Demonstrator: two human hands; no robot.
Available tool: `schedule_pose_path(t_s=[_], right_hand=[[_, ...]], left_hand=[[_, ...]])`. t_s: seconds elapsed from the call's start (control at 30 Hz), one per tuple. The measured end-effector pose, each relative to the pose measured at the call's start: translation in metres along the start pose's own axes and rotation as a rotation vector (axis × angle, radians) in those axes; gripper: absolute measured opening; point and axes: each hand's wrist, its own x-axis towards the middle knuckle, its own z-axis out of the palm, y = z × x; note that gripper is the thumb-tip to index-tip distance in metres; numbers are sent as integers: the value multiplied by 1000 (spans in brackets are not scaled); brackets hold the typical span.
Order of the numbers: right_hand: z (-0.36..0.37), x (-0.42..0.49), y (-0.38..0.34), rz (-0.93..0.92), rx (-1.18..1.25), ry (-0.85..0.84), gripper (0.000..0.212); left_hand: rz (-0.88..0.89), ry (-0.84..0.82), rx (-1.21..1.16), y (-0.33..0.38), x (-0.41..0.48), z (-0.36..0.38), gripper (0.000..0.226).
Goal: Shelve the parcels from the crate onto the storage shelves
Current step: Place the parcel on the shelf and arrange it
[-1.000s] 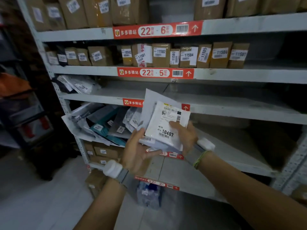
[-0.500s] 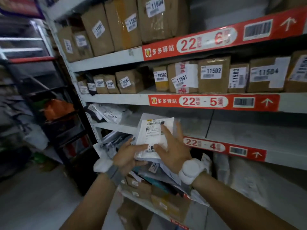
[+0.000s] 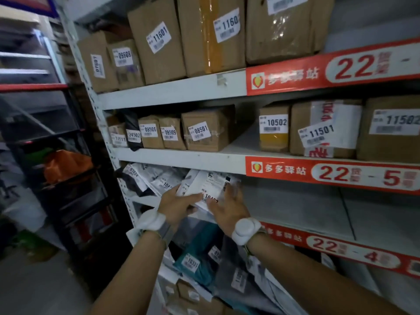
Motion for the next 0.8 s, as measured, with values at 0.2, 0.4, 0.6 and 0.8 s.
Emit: schedule_pose_path(t_s=[0.2,0.4,0.6,0.8], right_hand=[[54,83,-7,110,-36,-162,52],[79,118,-15,94,-189,-117,98],[101,124,-3,91,-168,44,110],[100,129,-1,58,-338,-125,96]], left_hand=[[119,35,52,1,80,-37,18],[185,42,-15,-24,115,-80,34],[113,181,-75,-60,122,-94,65],[108,268,-37,-55,133,-99,61]])
